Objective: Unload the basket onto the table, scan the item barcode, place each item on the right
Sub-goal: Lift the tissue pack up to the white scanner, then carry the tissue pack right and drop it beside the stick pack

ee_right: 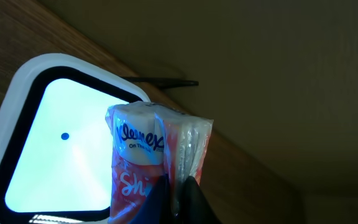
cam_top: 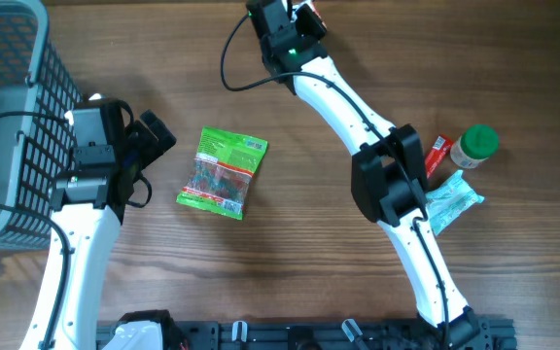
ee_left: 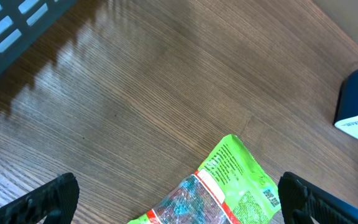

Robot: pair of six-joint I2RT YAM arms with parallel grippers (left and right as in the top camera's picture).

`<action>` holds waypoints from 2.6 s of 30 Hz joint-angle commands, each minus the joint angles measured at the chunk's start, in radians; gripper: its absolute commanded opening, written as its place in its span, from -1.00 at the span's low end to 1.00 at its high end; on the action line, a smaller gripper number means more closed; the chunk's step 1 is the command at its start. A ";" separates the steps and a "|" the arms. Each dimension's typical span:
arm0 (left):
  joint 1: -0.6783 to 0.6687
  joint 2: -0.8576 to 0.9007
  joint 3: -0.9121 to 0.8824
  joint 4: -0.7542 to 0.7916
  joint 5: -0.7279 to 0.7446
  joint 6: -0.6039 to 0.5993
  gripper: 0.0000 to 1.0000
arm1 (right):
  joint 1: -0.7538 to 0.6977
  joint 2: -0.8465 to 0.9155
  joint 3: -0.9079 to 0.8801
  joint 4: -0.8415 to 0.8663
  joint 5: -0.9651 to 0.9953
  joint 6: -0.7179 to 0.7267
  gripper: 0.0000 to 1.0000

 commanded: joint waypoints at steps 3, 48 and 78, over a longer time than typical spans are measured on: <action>0.006 -0.002 0.001 0.000 -0.010 0.008 1.00 | 0.013 0.007 0.004 -0.001 0.008 -0.013 -0.91; 0.006 -0.002 0.001 0.000 -0.010 0.008 1.00 | -0.336 -0.576 -0.673 -0.898 -0.719 0.654 -0.91; 0.006 -0.002 0.001 0.000 -0.010 0.008 1.00 | -0.362 -0.633 -0.864 -0.639 -1.085 0.509 -0.91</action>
